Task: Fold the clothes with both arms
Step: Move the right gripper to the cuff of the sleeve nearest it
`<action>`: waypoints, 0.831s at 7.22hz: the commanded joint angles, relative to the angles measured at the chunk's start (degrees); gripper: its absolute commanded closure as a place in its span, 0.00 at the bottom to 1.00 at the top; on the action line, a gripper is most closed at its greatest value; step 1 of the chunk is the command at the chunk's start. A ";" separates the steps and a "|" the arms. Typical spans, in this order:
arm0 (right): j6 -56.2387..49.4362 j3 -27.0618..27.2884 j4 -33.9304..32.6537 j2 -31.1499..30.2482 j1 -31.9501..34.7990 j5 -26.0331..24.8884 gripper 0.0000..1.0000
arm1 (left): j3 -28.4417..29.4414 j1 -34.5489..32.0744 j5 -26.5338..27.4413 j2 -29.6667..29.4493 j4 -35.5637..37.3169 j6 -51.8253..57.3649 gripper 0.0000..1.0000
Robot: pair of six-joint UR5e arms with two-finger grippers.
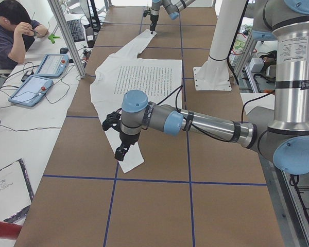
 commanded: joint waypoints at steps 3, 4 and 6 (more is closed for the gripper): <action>0.19 -0.12 0.00 -1.84 -0.06 -0.21 0.99 | -0.11 -0.04 -0.09 0.03 -0.03 0.00 0.00; 0.19 0.32 0.01 -2.11 0.12 -0.21 1.00 | -0.12 -0.04 -0.09 0.03 -0.03 0.00 0.00; 0.19 3.47 -0.17 -1.24 0.12 -0.91 1.00 | -0.12 0.05 -0.09 -0.06 -0.03 0.00 0.00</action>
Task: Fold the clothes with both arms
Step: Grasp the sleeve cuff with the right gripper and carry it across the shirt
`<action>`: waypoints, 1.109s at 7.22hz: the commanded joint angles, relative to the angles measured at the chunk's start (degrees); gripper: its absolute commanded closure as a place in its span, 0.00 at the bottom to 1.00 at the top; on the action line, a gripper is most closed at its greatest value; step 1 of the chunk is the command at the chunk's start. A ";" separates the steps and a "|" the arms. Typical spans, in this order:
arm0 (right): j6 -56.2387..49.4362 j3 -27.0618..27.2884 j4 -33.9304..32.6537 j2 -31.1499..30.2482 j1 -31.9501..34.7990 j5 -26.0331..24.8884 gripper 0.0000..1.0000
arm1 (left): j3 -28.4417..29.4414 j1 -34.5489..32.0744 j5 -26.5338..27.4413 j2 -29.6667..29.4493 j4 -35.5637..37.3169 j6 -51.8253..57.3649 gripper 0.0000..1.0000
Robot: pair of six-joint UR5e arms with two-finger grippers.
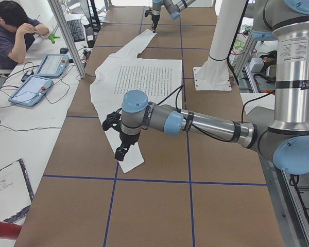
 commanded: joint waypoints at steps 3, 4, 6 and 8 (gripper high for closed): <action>-0.08 4.72 -0.92 13.05 -0.23 -5.42 1.00 | -0.02 0.04 0.00 -0.07 0.00 0.00 0.00; 0.00 4.11 -0.84 17.46 -2.06 -5.97 1.00 | 0.16 0.04 0.00 -0.07 -0.17 0.00 0.00; 0.09 -4.46 -0.49 33.07 -6.36 -8.85 1.00 | 0.59 0.04 0.08 -0.07 -0.26 0.00 0.00; 1.93 -6.61 -0.40 40.40 -9.71 -13.16 1.00 | 0.33 0.04 0.00 0.01 -0.26 0.00 0.00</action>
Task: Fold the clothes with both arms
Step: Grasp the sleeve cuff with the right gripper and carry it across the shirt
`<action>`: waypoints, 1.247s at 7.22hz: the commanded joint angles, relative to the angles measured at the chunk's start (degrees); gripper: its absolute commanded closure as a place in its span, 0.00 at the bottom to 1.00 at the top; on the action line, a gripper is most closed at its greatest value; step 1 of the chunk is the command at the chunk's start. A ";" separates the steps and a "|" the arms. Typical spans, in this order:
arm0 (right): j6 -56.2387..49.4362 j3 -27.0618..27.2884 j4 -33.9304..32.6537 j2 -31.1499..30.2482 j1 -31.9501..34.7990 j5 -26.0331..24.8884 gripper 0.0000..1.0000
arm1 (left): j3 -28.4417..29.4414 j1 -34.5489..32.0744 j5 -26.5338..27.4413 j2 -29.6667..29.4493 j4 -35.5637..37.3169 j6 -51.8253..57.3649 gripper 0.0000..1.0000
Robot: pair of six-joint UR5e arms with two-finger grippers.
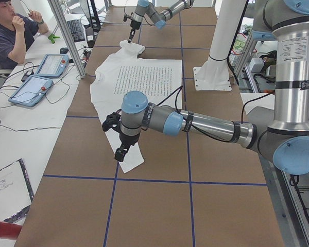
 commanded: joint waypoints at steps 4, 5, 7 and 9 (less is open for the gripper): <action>3.15 -13.08 0.20 24.40 -15.31 -18.26 1.00 | 0.07 0.00 -0.06 0.25 0.04 0.00 0.00; 3.15 -15.45 0.20 27.66 -17.94 -22.12 1.00 | -0.02 0.00 -0.06 0.25 0.04 0.00 0.00; 3.15 -17.50 0.11 30.93 -20.33 -23.30 1.00 | 0.07 -0.09 -0.06 0.25 0.04 0.00 0.00; 3.06 -17.59 0.11 30.94 -23.58 -26.70 1.00 | 0.07 0.00 0.03 0.25 0.12 0.00 0.00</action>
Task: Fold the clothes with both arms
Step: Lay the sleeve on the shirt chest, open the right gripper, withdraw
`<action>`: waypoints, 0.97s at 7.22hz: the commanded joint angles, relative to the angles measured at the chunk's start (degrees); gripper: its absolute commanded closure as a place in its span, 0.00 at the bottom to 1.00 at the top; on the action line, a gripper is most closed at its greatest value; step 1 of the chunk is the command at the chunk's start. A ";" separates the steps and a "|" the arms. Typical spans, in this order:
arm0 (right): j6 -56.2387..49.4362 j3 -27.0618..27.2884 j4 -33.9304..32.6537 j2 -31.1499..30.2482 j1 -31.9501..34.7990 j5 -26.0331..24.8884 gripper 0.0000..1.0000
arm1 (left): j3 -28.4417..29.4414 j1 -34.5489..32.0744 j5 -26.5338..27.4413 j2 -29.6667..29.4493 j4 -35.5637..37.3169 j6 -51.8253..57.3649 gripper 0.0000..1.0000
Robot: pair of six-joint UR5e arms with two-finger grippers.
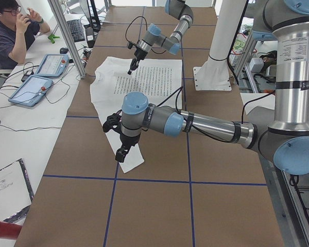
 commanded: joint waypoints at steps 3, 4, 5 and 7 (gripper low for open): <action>0.06 -0.22 0.00 0.15 -4.04 -2.42 1.00 | 0.18 0.06 0.06 0.09 0.21 0.00 0.00; 0.23 -0.21 -0.09 0.15 -4.48 -2.50 0.14 | 0.62 0.06 0.06 0.00 0.12 0.00 0.00; 0.76 -0.21 -1.05 0.15 -5.01 -2.50 0.00 | 0.53 0.06 0.06 -0.17 0.38 0.00 0.00; 1.99 0.31 -15.74 3.47 -4.67 -0.93 0.00 | 0.62 0.14 0.15 -0.87 0.12 -0.18 0.00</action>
